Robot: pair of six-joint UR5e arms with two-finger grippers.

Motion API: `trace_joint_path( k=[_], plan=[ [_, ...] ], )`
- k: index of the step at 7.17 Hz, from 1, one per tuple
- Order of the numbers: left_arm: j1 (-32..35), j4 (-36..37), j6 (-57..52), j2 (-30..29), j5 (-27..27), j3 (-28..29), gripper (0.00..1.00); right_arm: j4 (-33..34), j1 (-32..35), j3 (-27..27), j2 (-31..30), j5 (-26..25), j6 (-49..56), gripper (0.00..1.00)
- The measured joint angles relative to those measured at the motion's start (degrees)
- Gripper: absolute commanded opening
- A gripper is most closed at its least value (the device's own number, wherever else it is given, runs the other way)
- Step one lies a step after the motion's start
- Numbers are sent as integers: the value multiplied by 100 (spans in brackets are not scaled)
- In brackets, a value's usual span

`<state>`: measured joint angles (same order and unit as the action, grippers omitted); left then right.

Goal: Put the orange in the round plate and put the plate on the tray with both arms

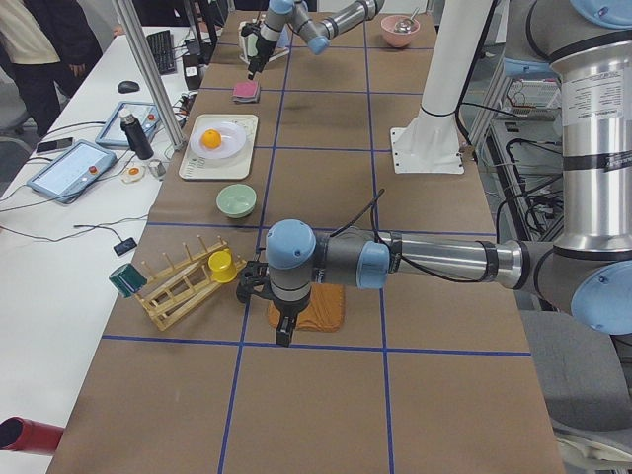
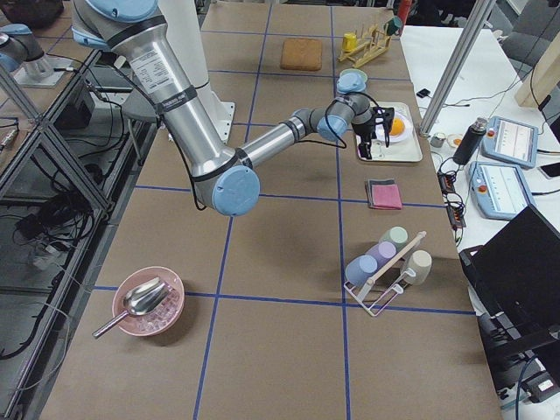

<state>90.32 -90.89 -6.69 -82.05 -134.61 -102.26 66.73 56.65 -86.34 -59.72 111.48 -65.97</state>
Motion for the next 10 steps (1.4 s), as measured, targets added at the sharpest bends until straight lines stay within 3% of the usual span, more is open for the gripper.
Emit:
trace_joint_path(
  k=[2, 4, 7, 10],
  plan=[
    [2, 23, -6, 83, -26, -21, 98, 143, 1096, -31, -678, 1141, 2006, 100],
    [5, 26, -8, 178, -14, -49, 98, 278, 2079, -28, -1566, 1783, 3969, 100],
    [14, 5, -23, 290, 6, -65, 98, 303, 2939, -124, -2838, 2115, 5451, 100],
    [20, -4, -25, 380, 7, -66, 98, 781, 3117, -371, -3610, 2143, 6183, 100]
  ],
)
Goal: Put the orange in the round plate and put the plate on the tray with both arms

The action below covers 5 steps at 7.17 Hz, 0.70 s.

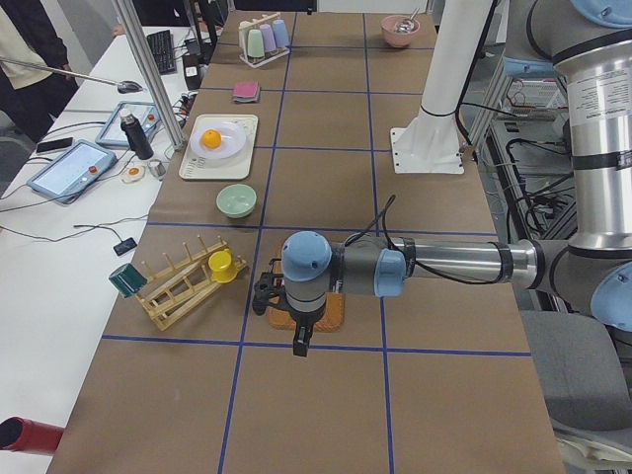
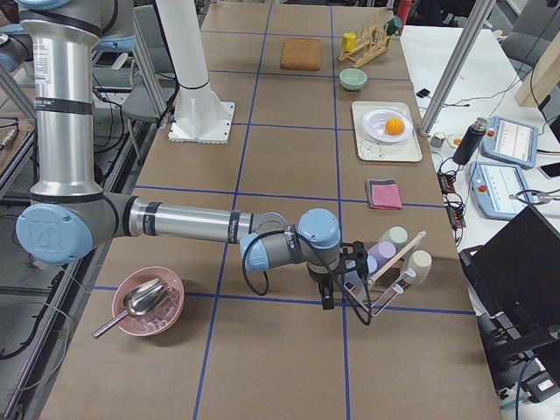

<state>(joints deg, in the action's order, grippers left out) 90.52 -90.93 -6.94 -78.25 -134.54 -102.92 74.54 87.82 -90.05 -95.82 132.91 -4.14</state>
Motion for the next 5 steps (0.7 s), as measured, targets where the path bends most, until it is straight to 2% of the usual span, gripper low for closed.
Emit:
trace_joint_path(
  k=[2, 5],
  plan=[
    [-2, -5, 0, 16, -2, 6, 98, 869, -10, -353, -67, -14, 508, 100],
    [-7, -12, 0, 20, -2, 9, 98, 1137, 13, -458, -124, -71, 841, 100]
  ],
)
